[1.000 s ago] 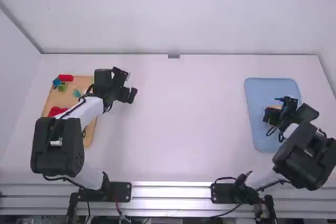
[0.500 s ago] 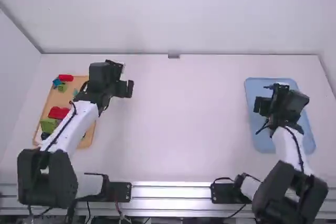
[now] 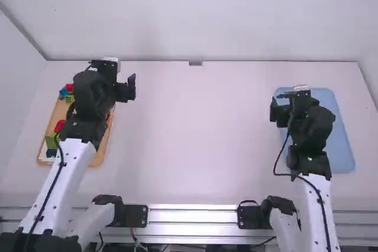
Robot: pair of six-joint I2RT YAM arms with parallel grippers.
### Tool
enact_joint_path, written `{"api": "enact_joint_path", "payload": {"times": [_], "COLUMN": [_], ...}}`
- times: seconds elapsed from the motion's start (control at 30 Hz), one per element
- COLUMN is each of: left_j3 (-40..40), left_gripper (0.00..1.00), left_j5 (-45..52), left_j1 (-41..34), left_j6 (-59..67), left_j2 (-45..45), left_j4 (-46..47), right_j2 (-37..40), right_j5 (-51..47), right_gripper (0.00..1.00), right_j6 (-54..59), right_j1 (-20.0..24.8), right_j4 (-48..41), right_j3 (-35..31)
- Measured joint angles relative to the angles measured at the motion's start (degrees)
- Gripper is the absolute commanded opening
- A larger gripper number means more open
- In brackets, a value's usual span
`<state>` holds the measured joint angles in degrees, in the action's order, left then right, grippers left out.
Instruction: Assemble lego blocks to make yellow taxi
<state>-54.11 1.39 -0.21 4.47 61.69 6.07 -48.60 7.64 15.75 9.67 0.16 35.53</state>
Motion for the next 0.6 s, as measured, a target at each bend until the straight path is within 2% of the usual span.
{"api": "enact_joint_path", "payload": {"times": [0.3,0.6], "left_j3": [8.2,18.3], "left_gripper": [0.74,0.56], "left_j5": [-0.9,-1.1], "left_j1": [0.1,0.1], "left_j6": [-3.7,-4.1], "left_j2": [-7.6,-17.9], "left_j4": [-5.9,-5.9], "right_j2": [8.4,19.7], "right_j5": [-6.1,-7.1], "right_gripper": [0.71,0.52], "right_j6": [-7.7,-14.2], "right_j1": [-8.6,-9.7], "right_j4": [-0.3,-0.3], "right_j3": [-9.5,-20.6]}}
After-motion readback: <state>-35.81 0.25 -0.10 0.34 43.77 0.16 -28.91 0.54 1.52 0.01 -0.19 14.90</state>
